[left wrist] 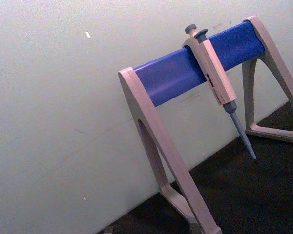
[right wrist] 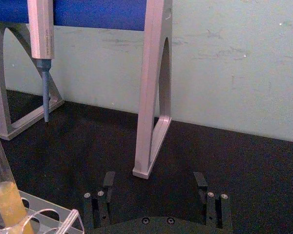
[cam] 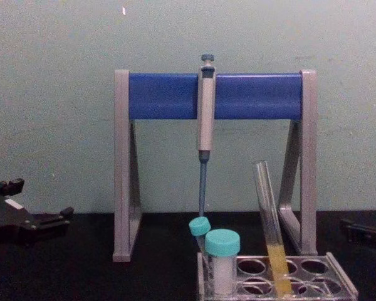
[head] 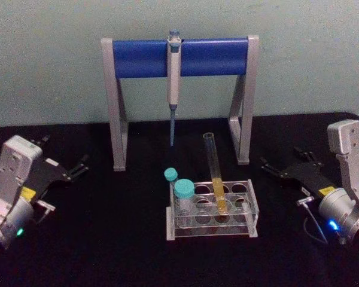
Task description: Pick up the test tube from the test tube rack, shake it, then place it back into the test tube rack.
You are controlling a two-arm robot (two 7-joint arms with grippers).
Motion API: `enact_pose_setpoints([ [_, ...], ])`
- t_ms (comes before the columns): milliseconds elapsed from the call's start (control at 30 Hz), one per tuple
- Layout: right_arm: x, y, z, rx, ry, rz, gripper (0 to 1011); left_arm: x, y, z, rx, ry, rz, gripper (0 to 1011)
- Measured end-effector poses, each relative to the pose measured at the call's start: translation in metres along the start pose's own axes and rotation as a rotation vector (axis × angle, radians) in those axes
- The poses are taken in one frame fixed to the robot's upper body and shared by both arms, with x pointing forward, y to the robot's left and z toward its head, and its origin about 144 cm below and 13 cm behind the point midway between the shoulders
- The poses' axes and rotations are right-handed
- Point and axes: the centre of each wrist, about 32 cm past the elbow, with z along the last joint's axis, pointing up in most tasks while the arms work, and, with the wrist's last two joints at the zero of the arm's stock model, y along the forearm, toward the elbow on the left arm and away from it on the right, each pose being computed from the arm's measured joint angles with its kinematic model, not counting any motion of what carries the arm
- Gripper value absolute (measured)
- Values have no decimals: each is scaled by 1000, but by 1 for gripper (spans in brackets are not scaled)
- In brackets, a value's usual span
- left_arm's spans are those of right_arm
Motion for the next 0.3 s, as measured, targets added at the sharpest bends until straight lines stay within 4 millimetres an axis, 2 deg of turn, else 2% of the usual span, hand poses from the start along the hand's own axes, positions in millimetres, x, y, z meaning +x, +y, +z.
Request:
enact_pose_setpoints([
  [300, 0, 0, 0, 0, 0, 0, 1000, 0, 0, 0, 0, 0, 0, 1001],
])
